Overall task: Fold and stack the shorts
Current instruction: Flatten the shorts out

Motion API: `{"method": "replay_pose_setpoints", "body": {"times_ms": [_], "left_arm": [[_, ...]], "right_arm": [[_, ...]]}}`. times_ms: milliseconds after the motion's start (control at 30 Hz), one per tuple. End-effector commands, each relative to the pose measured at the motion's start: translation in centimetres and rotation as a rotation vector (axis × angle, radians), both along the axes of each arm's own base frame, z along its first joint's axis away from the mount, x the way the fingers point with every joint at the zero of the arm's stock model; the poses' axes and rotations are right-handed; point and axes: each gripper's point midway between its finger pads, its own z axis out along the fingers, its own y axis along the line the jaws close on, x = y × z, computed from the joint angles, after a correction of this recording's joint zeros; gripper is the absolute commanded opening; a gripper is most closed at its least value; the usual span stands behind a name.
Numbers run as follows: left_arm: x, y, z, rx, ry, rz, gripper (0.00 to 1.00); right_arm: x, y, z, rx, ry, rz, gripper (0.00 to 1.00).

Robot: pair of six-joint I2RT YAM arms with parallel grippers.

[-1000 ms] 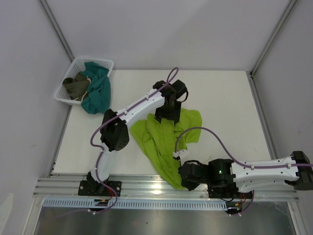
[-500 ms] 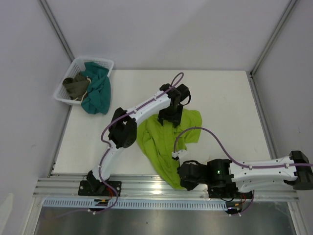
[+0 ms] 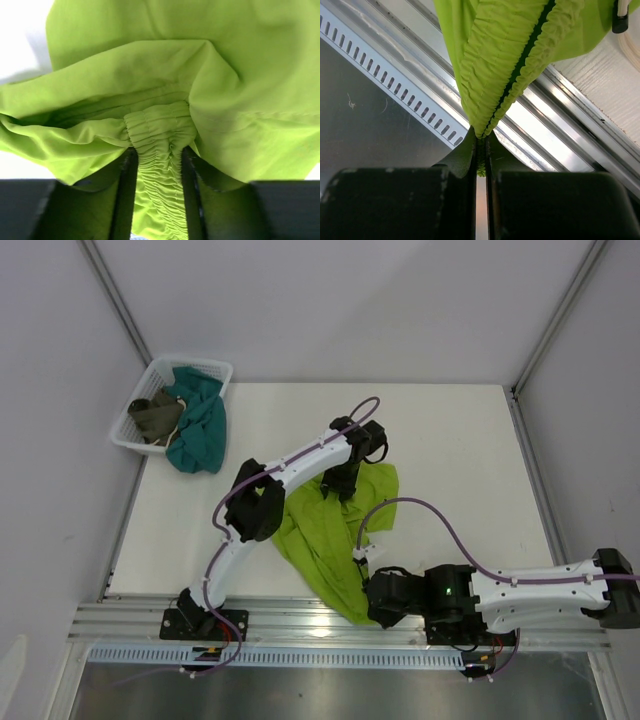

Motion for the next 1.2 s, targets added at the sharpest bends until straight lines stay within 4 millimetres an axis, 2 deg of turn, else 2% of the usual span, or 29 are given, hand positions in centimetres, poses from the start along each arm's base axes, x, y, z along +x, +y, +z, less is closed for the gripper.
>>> {"method": "replay_pose_setpoints", "body": {"times_ms": [0,100,133,267,367,400,433,533,567,600,633,667,700,733,767,800,833,867,900,933,967,1000,1033,1067,1100,1133,1167], "left_arm": [[1.6,1.7,3.8,0.011,-0.11,-0.016,0.38],[1.3,1.1,5.1,-0.044,-0.115,-0.017,0.26],[1.3,1.1,6.3,-0.078,-0.125,-0.012,0.2],[1.4,2.1,7.1,-0.092,-0.122,0.018,0.01],[1.4,2.8,8.0,-0.153,-0.117,0.057,0.01],[1.2,2.1,8.7,-0.222,-0.109,0.067,0.01],[0.9,2.2,8.7,-0.257,-0.097,0.083,0.01],[1.8,1.6,12.3,-0.527,-0.144,0.15,0.01],[1.7,1.8,10.9,-0.568,-0.136,0.174,0.01],[1.6,1.8,13.5,-0.669,-0.186,0.19,0.01],[2.0,2.2,14.7,-0.763,-0.192,0.209,0.01],[1.7,2.6,11.9,-0.808,-0.189,0.227,0.01],[1.5,2.9,14.5,-0.909,-0.246,0.231,0.01],[1.9,3.8,14.9,-0.953,-0.262,0.262,0.01],[-0.1,4.5,11.7,-0.963,-0.179,0.291,0.0],[0.6,4.4,12.8,-1.032,-0.226,0.283,0.01],[-0.1,5.3,12.4,-1.049,-0.235,0.297,0.01],[-0.9,5.6,11.6,-1.06,-0.226,0.3,0.01],[-0.8,5.8,12.1,-1.083,-0.254,0.296,0.01],[-0.8,6.1,13.3,-1.109,-0.303,0.283,0.01],[-1.4,6.7,12.2,-1.094,-0.303,0.304,0.01],[-1.4,7.0,12.6,-1.108,-0.319,0.317,0.0],[-1.2,7.4,14.0,-1.141,-0.369,0.313,0.01],[-1.5,7.9,13.4,-1.14,-0.367,0.333,0.01],[-1.6,8.2,13.5,-1.16,-0.365,0.35,0.01],[-0.9,8.9,14.3,-1.188,-0.403,0.359,0.01],[-1.3,9.4,14.3,-1.209,-0.404,0.38,0.01]], "right_arm": [[0.2,0.3,0.3,0.028,-0.004,-0.017,0.0],[0.3,0.2,0.4,0.027,-0.01,-0.017,0.0],[0.4,0.2,0.5,0.03,-0.015,-0.022,0.0],[0.6,-0.1,0.5,0.028,-0.022,-0.031,0.0],[0.9,-0.3,0.6,0.026,-0.026,-0.041,0.0],[1.2,-0.4,0.7,0.025,-0.027,-0.051,0.0],[1.4,-0.5,0.7,0.022,-0.029,-0.058,0.0],[2.5,-1.1,0.8,0.004,-0.035,-0.097,0.0],[2.9,-1.4,0.8,-0.007,-0.039,-0.11,0.0],[3.2,-1.6,0.8,-0.016,-0.041,-0.121,0.0],[4.0,-1.7,1.0,-0.017,-0.041,-0.15,0.0],[4.4,-2.2,0.7,-0.05,-0.043,-0.168,0.0],[4.7,-2.3,0.7,-0.059,-0.045,-0.18,0.0],[4.8,-2.1,0.6,-0.062,-0.035,-0.181,0.0],[4.9,-2.1,0.2,-0.093,-0.035,-0.177,0.0],[5.0,-2.1,0.0,-0.12,-0.037,-0.178,0.0],[5.2,-2.7,-0.3,-0.174,-0.059,-0.18,0.0],[5.4,-2.1,0.5,-0.178,-0.078,-0.177,0.0],[5.6,-2.1,0.0,-0.24,-0.095,-0.162,0.0],[6.2,-2.1,0.2,-0.266,-0.143,-0.172,0.0],[6.1,-1.9,0.7,-0.282,-0.154,-0.168,0.0],[6.1,-1.5,0.5,-0.292,-0.16,-0.154,0.0],[6.1,-1.1,0.6,-0.292,-0.174,-0.129,0.0],[6.1,-0.9,0.8,-0.293,-0.184,-0.126,0.0],[6.5,-0.4,1.4,-0.283,-0.202,-0.128,0.0],[6.7,-0.1,1.5,-0.29,-0.219,-0.107,0.0],[6.9,0.0,1.7,-0.294,-0.229,-0.102,0.0]]}}
